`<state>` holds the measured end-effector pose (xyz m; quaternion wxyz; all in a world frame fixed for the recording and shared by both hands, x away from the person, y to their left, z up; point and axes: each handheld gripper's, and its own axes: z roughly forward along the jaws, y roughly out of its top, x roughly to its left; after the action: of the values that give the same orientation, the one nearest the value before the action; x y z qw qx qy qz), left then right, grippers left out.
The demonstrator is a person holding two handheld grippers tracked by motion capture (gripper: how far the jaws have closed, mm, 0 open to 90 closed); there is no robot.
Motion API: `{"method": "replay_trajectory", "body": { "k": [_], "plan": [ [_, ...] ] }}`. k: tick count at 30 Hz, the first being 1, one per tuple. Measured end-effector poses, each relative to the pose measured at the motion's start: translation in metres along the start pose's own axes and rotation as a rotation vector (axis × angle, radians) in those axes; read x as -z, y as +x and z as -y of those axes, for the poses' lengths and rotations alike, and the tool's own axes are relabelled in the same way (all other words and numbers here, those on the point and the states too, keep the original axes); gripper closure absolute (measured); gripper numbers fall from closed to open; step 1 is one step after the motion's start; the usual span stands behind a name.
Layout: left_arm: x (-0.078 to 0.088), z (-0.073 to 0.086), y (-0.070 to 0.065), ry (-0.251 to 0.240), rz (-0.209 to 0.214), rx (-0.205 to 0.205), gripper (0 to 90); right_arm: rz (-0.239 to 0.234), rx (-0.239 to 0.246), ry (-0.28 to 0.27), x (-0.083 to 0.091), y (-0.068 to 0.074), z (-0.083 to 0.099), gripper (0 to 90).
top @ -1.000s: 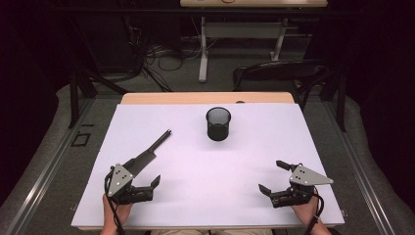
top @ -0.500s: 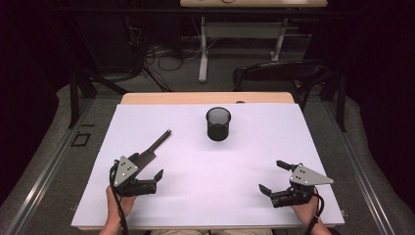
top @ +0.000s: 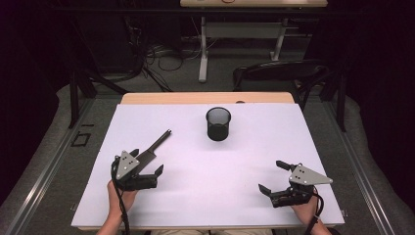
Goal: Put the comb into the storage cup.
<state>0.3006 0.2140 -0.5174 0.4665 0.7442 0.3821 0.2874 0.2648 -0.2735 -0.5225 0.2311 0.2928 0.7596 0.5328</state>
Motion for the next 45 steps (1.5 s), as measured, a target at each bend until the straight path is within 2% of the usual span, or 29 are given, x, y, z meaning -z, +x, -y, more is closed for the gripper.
{"method": "replay_trajectory", "body": {
  "k": [20, 45],
  "plan": [
    [-0.011, -0.008, 0.008, 0.016, -0.016, 0.016, 0.0, 0.0, 0.002, 0.006, 0.0, 0.0, 0.0, 0.0],
    [-0.033, -0.022, 0.022, 0.04, -0.064, 0.048, 0.0, -0.001, 0.003, 0.006, 0.0, 0.0, 0.0, 0.0]
  ]
}}
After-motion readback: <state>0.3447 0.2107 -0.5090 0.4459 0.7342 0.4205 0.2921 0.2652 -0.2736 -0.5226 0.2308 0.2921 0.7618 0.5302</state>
